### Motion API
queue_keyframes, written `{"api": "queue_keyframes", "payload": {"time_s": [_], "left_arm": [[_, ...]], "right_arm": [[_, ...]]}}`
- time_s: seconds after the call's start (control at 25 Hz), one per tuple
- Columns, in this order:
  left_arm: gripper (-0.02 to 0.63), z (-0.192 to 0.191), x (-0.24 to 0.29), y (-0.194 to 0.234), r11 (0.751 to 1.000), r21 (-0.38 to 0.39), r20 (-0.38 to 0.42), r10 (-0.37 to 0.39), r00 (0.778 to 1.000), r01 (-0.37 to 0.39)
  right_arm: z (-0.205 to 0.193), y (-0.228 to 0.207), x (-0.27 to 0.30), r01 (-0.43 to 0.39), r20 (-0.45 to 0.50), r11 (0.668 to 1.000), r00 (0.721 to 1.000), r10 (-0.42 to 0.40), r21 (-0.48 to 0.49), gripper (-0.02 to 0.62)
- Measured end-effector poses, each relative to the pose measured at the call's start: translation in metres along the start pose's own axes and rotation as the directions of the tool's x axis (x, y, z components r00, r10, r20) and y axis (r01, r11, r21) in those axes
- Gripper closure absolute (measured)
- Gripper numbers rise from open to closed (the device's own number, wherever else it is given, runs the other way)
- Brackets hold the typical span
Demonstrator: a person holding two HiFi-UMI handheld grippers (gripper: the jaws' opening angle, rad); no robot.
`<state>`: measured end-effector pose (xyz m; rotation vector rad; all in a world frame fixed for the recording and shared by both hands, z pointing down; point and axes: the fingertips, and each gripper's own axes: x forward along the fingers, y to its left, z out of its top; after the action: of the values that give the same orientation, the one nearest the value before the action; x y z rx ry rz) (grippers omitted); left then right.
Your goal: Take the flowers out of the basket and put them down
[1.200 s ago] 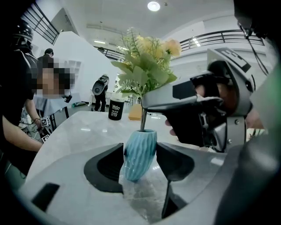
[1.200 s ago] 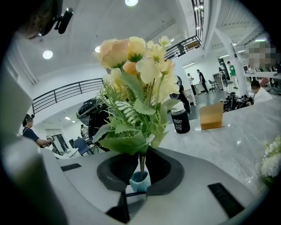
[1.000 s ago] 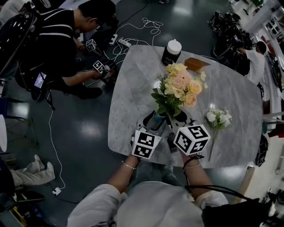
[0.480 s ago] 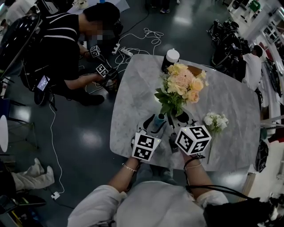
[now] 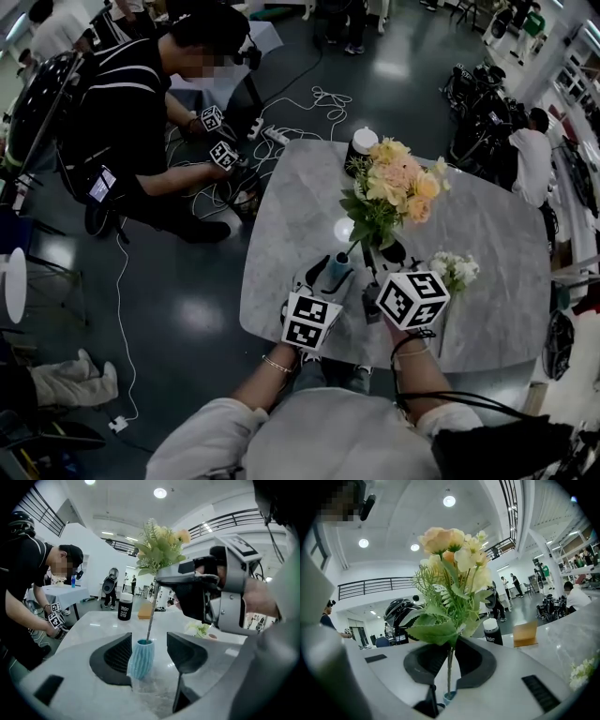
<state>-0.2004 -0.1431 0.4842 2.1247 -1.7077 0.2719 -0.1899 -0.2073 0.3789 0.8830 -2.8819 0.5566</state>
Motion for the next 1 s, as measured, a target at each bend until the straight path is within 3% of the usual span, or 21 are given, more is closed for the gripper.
{"api": "queue_keyframes", "payload": {"time_s": [0.48, 0.64, 1.0], "left_arm": [[0.383, 0.02, -0.017, -0.004, 1.0, -0.005, 0.03, 0.017, 0.999, -0.017], [0.429, 0.032, -0.015, -0.037, 1.0, 0.014, 0.042, 0.019, 0.999, -0.02], [0.541, 0.041, -0.011, -0.115, 0.998, 0.02, 0.061, -0.067, 0.996, 0.066]], "right_arm": [[0.028, 0.01, -0.025, 0.036, 0.077, 0.999, 0.996, -0.035, -0.01, 0.551], [0.042, -0.008, -0.062, 0.061, 0.101, 0.998, 0.993, -0.06, -0.008, 0.551], [0.041, -0.052, -0.142, 0.15, 0.118, 0.988, 0.981, -0.154, 0.039, 0.551]]}}
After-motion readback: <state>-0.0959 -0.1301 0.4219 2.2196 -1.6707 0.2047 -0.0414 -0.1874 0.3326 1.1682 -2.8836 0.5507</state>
